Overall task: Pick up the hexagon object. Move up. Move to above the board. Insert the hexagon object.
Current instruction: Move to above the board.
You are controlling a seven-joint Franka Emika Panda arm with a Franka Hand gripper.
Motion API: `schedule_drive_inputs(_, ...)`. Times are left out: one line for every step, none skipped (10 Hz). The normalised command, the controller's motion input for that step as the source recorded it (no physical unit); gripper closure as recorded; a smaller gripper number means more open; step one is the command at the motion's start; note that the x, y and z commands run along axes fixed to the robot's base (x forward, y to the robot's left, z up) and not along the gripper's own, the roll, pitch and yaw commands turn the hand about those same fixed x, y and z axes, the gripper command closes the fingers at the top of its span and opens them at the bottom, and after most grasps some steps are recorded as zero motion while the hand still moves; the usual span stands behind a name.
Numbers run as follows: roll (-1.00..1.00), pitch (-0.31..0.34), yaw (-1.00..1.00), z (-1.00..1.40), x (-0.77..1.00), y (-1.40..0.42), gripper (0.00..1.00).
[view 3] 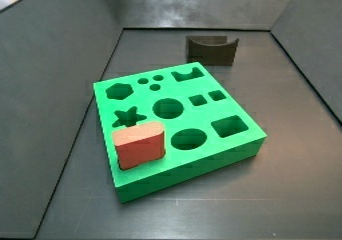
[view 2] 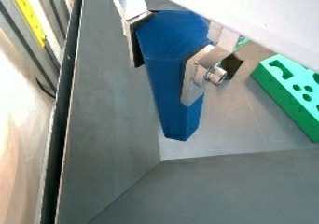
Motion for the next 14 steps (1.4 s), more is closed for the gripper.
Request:
schedule_drive_inputs(-0.02,0.062,-0.03,0.02,-0.32,0.02,1.00)
schedule_drive_inputs(-0.02,0.062,-0.03,0.02,-0.32,0.02,1.00)
schedule_drive_inputs(-0.02,0.062,-0.03,0.02,-0.32,0.02,1.00)
schedule_drive_inputs(-0.02,0.062,-0.03,0.02,-0.32,0.02,1.00)
schedule_drive_inputs(-0.02,0.062,-0.03,0.02,-0.32,0.02,1.00)
schedule_drive_inputs(-0.02,0.062,-0.03,0.02,-0.32,0.02,1.00)
schedule_drive_inputs(-0.02,0.062,-0.03,0.02,-0.32,0.02,1.00)
schedule_drive_inputs(-0.02,0.062,-0.03,0.02,-0.32,0.02,1.00)
schedule_drive_inputs(-0.02,0.062,-0.03,0.02,-0.32,0.02,1.00)
schedule_drive_inputs(-0.02,0.062,-0.03,0.02,-0.32,0.02,1.00)
schedule_drive_inputs(-0.02,0.062,-0.03,0.02,-0.32,0.02,1.00)
schedule_drive_inputs(-0.02,0.062,-0.03,0.02,-0.32,0.02,1.00)
schedule_drive_inputs(-0.02,0.062,-0.03,0.02,-0.32,0.02,1.00)
schedule_drive_inputs(-0.02,0.062,-0.03,0.02,-0.32,0.02,1.00)
